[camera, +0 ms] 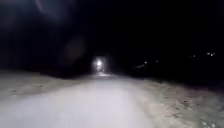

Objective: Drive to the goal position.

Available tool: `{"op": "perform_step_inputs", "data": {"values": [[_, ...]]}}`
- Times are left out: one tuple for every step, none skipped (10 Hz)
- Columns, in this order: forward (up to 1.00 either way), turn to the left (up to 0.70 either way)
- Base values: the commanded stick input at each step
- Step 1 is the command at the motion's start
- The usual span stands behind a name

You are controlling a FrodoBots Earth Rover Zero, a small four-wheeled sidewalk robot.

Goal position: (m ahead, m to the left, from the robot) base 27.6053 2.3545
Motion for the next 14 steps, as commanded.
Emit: {"op": "perform_step_inputs", "data": {"values": [[1.0,0.0],[1.0,0.0],[1.0,0.0],[1.0,0.0],[1.0,0.0],[1.0,0.0],[1.0,0.0],[1.0,0.0],[1.0,0.0],[1.0,0.0],[1.0,0.0],[1.0,0.0],[1.0,0.0],[1.0,0.0]]}}
